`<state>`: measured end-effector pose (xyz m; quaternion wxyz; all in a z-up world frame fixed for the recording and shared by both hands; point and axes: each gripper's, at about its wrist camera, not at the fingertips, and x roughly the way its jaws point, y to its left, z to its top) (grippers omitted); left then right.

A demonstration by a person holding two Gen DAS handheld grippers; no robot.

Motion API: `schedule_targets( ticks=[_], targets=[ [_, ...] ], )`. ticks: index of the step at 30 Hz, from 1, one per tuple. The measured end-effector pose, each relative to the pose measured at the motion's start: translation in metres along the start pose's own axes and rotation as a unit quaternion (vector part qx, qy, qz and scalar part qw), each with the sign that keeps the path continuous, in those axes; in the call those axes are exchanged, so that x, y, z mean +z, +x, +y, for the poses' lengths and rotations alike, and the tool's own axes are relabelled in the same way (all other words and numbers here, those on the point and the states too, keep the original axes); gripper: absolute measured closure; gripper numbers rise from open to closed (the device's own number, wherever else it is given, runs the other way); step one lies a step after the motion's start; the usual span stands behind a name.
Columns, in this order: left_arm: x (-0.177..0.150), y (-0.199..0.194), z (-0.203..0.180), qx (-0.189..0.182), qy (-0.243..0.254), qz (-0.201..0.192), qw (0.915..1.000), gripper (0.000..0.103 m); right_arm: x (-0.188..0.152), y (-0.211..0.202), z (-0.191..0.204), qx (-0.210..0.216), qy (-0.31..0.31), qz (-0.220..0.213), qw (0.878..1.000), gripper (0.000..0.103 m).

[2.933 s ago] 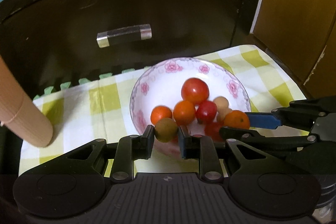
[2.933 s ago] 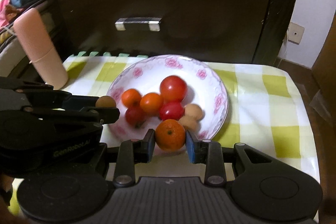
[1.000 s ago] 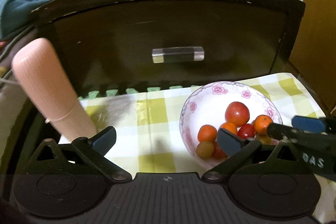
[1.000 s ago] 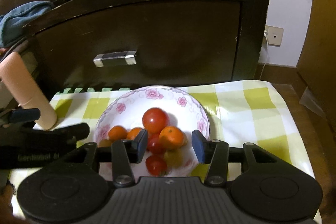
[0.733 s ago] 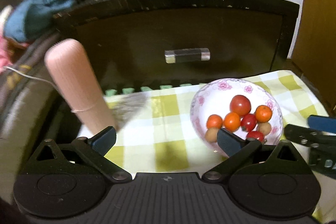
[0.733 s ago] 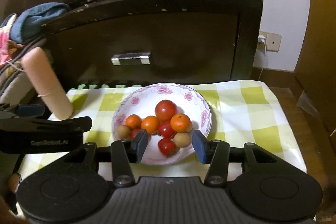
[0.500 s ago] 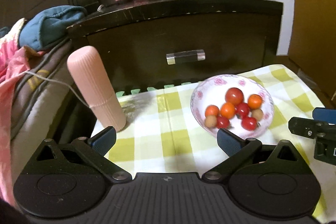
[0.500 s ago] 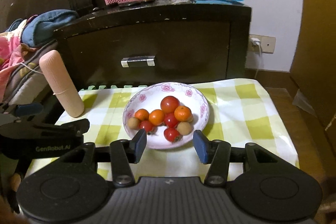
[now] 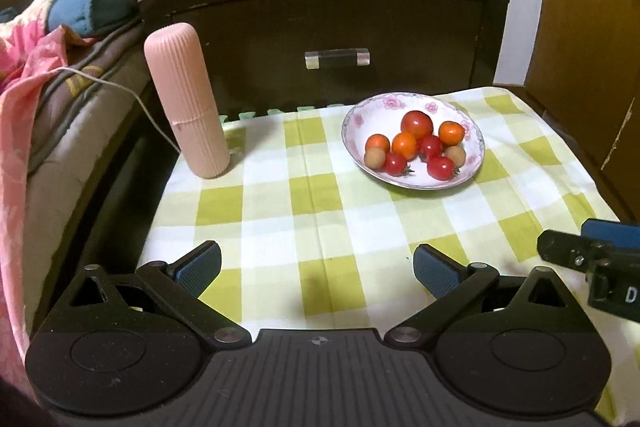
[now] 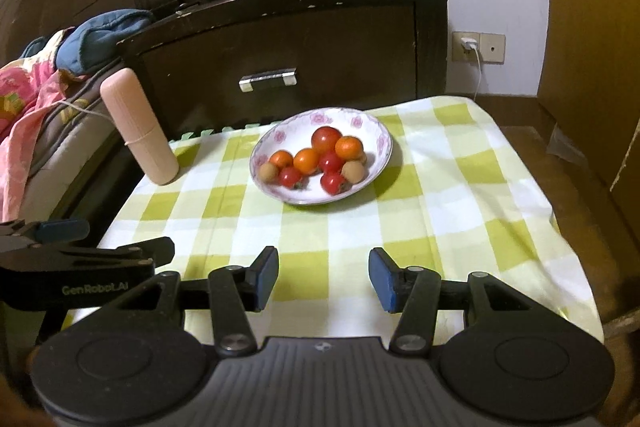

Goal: Organize fruits

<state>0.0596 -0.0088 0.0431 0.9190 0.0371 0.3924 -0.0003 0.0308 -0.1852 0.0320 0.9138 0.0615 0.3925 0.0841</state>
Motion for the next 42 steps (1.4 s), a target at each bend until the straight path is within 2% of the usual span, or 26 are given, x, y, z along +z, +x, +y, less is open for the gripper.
schedule_targets(
  ticks=[15,42],
  targets=[
    [-0.026,-0.009,-0.008,-0.024,0.006,0.032,0.9992,0.000,-0.030,-0.010,0.008,0.001,0.006,0.024,1.000,0.055],
    [-0.031,-0.005,-0.011,-0.025,0.011,0.037,0.9989,0.000,-0.037,-0.008,0.007,0.000,0.014,0.032,0.999,0.055]
  ],
)
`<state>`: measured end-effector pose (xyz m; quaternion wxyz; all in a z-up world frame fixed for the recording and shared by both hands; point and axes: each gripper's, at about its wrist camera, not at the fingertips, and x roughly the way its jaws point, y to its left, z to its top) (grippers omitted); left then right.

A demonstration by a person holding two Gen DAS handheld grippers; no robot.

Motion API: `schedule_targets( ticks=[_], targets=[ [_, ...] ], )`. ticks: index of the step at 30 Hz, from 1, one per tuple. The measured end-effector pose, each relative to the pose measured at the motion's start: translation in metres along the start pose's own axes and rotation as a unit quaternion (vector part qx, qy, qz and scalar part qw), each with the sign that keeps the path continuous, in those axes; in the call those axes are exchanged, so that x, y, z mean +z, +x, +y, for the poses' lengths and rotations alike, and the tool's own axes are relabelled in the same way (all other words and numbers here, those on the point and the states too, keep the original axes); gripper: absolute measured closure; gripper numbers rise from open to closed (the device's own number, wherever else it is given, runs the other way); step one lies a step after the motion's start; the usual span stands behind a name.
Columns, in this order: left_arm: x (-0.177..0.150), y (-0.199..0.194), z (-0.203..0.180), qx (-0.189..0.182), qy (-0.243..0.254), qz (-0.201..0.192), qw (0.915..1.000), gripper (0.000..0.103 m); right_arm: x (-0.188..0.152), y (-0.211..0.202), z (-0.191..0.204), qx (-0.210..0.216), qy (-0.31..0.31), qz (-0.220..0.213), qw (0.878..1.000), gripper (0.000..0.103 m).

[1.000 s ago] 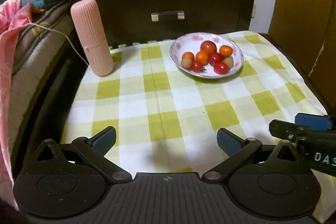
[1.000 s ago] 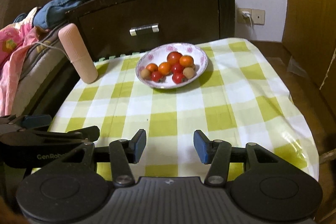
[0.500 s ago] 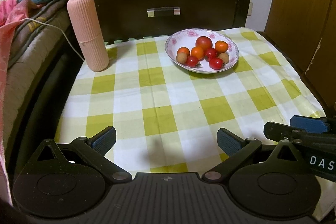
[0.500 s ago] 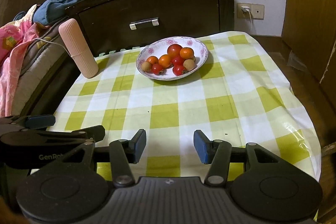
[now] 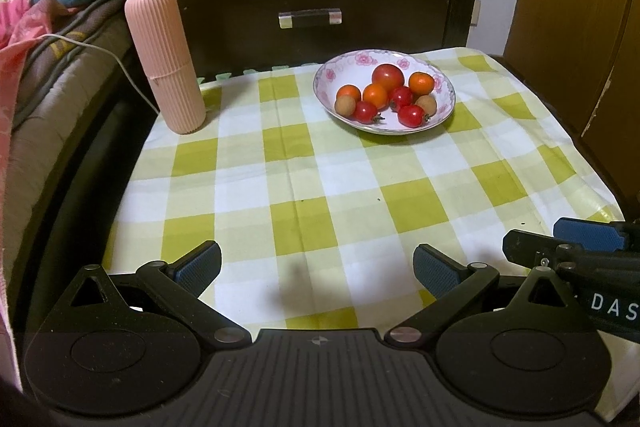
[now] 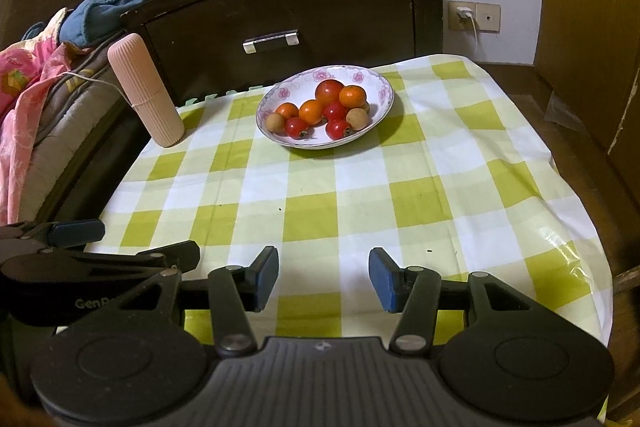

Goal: Organize fruits

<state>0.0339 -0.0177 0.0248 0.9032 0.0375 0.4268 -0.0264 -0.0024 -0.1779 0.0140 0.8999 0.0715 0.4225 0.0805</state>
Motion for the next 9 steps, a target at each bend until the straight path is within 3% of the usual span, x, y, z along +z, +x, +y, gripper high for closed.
schedule_targets(
  ticks=[9],
  targets=[
    [-0.0018,0.0025,0.0002,0.004,0.001,0.005,1.0000,0.000,-0.0018,0.0031,0.0005,0.000,0.001,0.003,1.000,0.055]
  ],
)
